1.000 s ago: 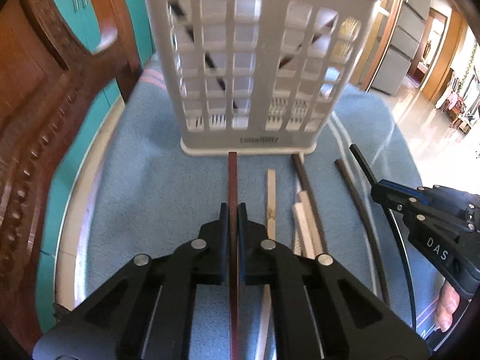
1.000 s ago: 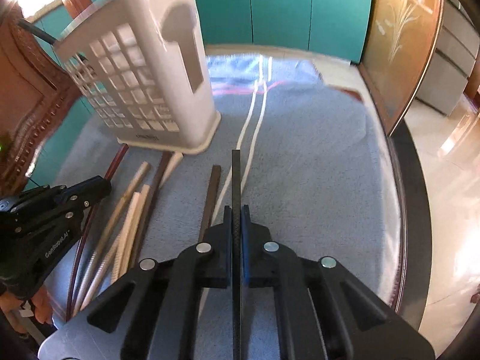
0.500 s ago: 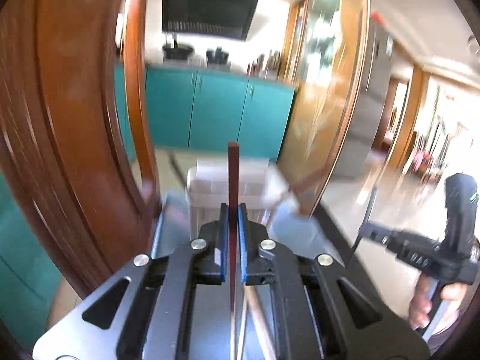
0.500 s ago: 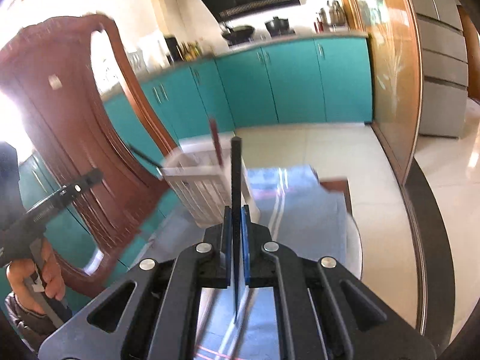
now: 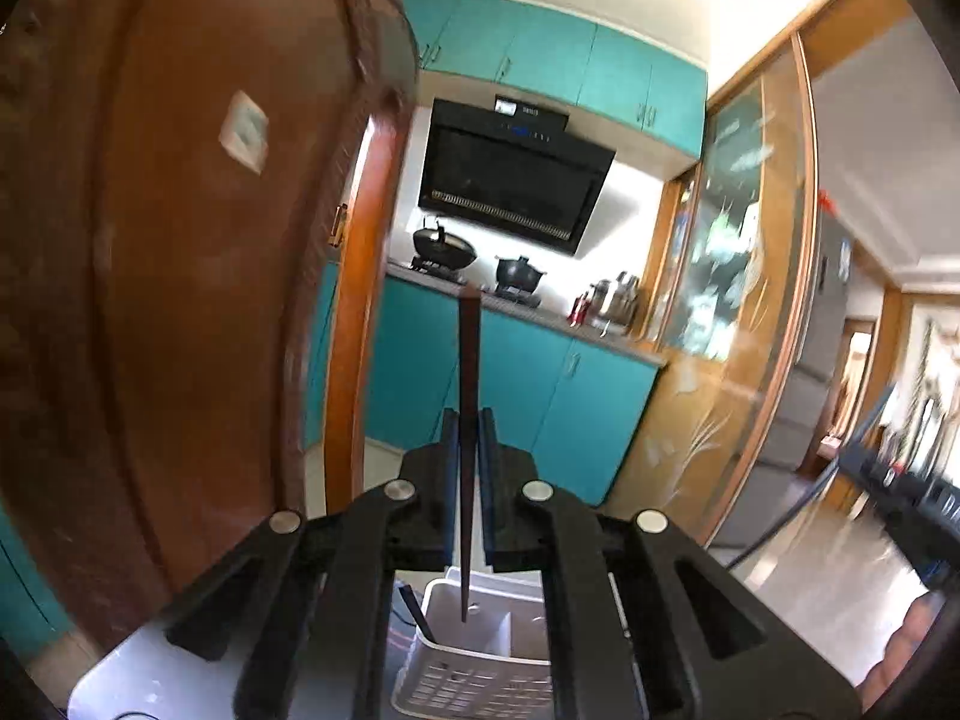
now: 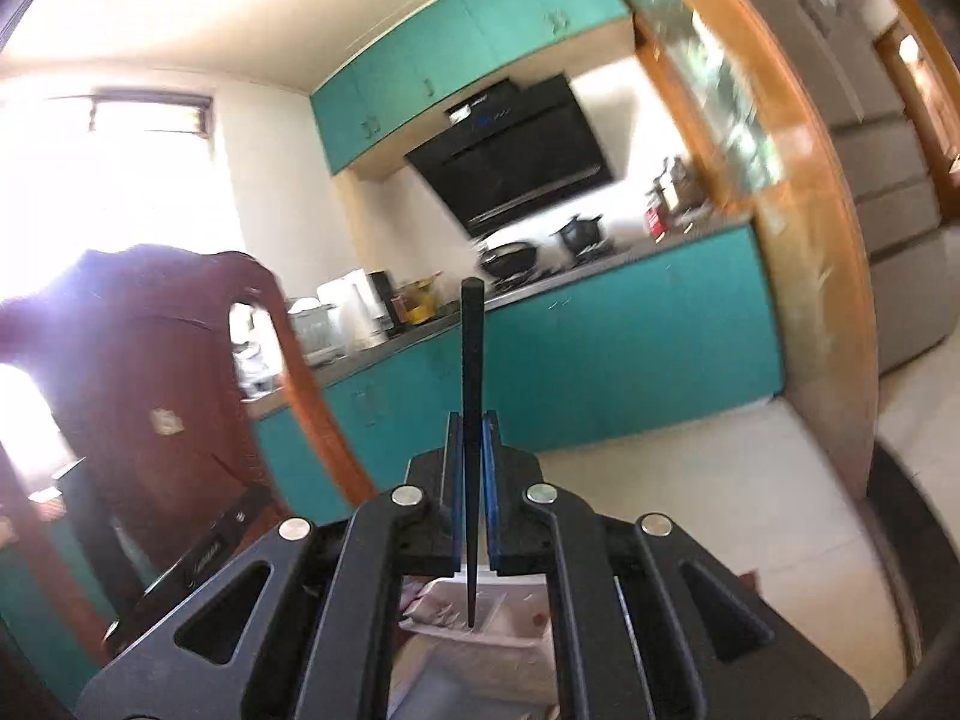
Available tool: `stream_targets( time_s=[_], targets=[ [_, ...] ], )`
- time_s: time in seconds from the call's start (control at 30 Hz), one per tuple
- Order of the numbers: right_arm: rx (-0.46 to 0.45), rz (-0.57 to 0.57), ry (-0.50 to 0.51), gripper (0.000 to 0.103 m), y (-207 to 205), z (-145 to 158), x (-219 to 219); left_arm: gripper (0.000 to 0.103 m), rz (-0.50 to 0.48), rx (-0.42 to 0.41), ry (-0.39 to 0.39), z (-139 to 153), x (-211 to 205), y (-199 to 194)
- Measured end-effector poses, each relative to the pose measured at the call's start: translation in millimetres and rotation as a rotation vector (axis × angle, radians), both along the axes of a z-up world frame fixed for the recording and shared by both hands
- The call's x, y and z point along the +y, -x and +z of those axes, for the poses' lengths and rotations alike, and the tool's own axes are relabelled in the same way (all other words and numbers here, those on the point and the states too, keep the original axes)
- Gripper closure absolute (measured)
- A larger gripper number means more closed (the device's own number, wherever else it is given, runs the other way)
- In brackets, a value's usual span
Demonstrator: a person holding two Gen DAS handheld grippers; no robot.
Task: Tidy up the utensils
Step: 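Lift both held chopsticks upright and carry them over the white basket, then open both tools to drop the chopsticks into the white basket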
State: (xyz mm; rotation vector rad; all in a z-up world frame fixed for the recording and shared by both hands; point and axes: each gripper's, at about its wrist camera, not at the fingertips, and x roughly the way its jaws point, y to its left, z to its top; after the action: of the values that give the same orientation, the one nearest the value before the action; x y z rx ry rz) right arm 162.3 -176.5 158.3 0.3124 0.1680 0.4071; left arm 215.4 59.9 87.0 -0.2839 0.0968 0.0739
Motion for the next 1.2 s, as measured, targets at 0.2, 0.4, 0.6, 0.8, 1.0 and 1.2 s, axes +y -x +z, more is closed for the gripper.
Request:
stream_targets(
  time_s=[0.2,0.4,0.6,0.8,1.0,1.2],
  targets=[
    [0.063,0.009,0.111,0.096,-32,-41,26,0.096,-0.021,0.083,-0.070,-21,-23,-23],
    [0.105,0.002,0.185,0.096,-39,-55,39,0.096,-0.031,0.123,-0.096,-33,-29,-30],
    [0.140,0.012,0.218,0.096,-40,-66,45,0.096,-0.054,0.160,-0.112,-42,-29,-30],
    [0.108,-0.012,0.209,0.091,-18,-62,37,0.090,-0.030,0.127,-0.163,-39,-34,-19],
    [-0.007,-0.013,0.184,0.069,29,-52,15,0.082,-0.029,0.001,-0.176,-61,-34,29],
    [0.251,0.004,0.277,0.066,30,-163,-3,0.081,-0.131,0.258,-0.254,-133,-48,28]
  ],
)
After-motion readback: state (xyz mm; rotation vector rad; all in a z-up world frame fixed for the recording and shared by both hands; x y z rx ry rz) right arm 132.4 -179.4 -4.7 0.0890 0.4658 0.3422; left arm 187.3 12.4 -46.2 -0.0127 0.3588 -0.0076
